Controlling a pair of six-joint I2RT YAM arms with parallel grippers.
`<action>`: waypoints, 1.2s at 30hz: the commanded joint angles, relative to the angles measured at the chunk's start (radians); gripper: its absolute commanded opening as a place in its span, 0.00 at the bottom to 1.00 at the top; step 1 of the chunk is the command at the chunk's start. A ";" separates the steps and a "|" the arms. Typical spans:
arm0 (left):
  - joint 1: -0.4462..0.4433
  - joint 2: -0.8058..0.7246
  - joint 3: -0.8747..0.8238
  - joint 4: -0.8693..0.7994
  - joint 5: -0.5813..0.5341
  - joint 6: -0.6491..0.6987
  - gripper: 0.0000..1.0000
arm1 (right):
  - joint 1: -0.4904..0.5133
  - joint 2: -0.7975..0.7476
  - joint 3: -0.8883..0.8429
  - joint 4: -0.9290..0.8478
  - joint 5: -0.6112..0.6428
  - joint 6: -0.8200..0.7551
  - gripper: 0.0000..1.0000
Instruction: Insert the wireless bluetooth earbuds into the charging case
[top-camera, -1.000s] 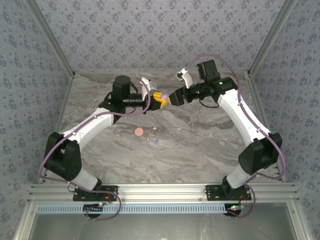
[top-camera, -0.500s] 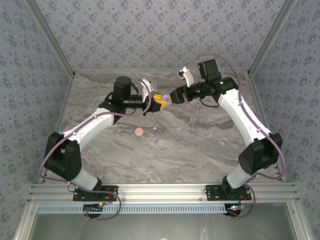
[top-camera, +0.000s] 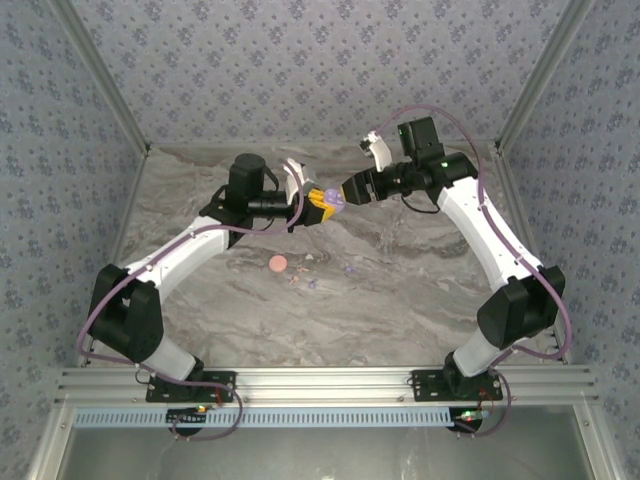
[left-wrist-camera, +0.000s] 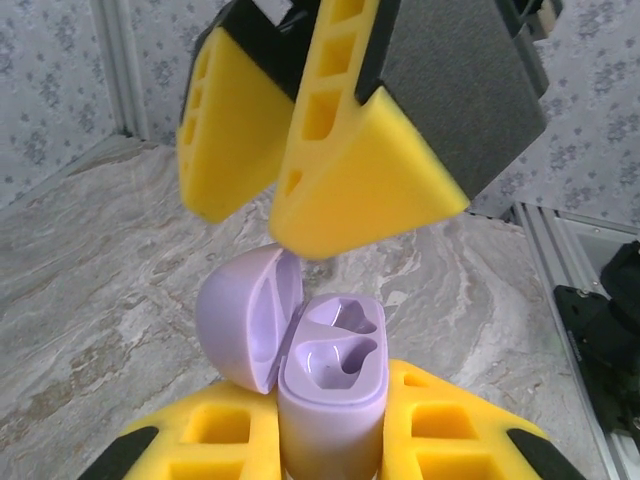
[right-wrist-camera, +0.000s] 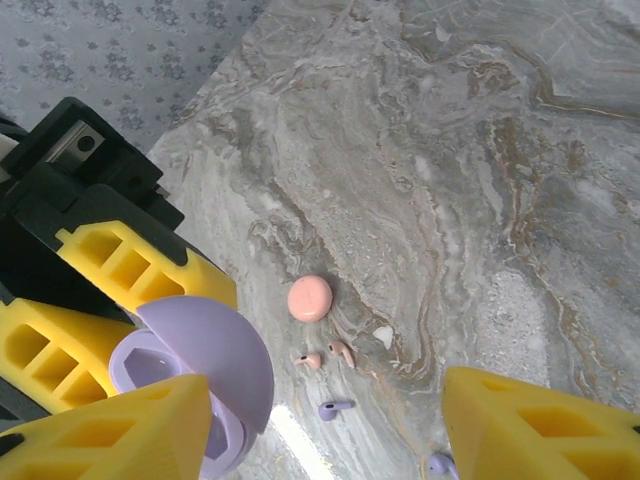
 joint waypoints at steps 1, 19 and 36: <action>-0.001 0.009 0.027 -0.016 -0.080 -0.036 0.14 | -0.019 -0.010 0.004 0.005 0.046 0.024 0.65; -0.006 -0.096 -0.115 -0.037 -0.243 -0.112 0.14 | -0.036 0.043 -0.230 -0.052 0.125 -0.016 0.61; -0.007 -0.151 -0.135 -0.068 -0.249 -0.123 0.14 | 0.083 0.292 -0.248 -0.112 0.202 -0.118 0.33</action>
